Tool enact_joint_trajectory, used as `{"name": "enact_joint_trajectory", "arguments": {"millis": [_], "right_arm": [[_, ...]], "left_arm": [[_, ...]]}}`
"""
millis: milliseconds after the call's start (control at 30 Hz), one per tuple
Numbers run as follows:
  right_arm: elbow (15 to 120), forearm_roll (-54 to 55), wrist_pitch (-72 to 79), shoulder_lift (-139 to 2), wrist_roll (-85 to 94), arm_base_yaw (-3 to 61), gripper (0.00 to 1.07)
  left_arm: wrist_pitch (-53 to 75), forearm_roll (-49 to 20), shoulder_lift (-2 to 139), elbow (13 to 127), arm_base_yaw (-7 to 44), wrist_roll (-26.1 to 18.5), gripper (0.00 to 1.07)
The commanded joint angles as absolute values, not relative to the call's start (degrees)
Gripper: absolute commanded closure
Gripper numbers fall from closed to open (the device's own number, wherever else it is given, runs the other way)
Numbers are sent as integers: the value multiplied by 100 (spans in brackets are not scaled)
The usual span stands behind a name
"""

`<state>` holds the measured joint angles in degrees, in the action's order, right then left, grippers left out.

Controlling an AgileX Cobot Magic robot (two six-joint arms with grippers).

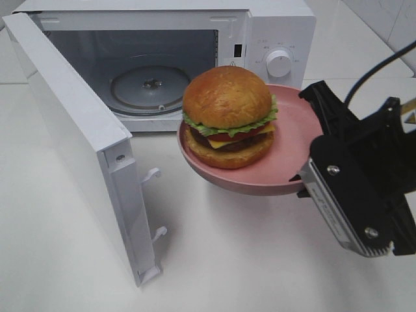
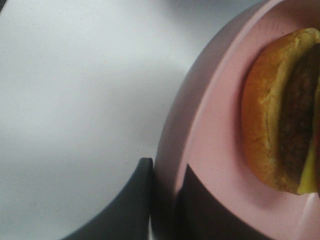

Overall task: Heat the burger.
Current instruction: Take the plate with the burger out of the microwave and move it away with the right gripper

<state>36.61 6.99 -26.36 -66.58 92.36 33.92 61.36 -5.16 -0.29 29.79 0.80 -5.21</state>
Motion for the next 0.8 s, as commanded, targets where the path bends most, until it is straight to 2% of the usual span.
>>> {"name": "enact_joint_trajectory", "arguments": {"millis": [33,300,367,467,533,633,800], "right_arm": [[3507,527,-2458,-6222,8927,3369,107],[3100,-201,-2985,-5202,8021,3369,107],[3042,-625,-3197,-4813,7322,3369,107],[3019,-751,-3231,-4715,7099,3369,107],[2899,-1197,-3335,-4440,6176,3369,107],[2871,-1335,-3352,-4389,5953,3369,107],[2767,-1960,-3524,-4326,4532,3369,107]], "left_arm": [[6125,-539,-57,2968,57,-493,6],[6125,-539,-57,2968,57,-493,6],[6125,-539,-57,2968,57,-493,6],[6125,-539,-57,2968,57,-493,6],[6125,-539,-57,2968,57,-493,6],[6125,-539,-57,2968,57,-493,6],[6125,-539,-57,2968,57,-493,6]]}}
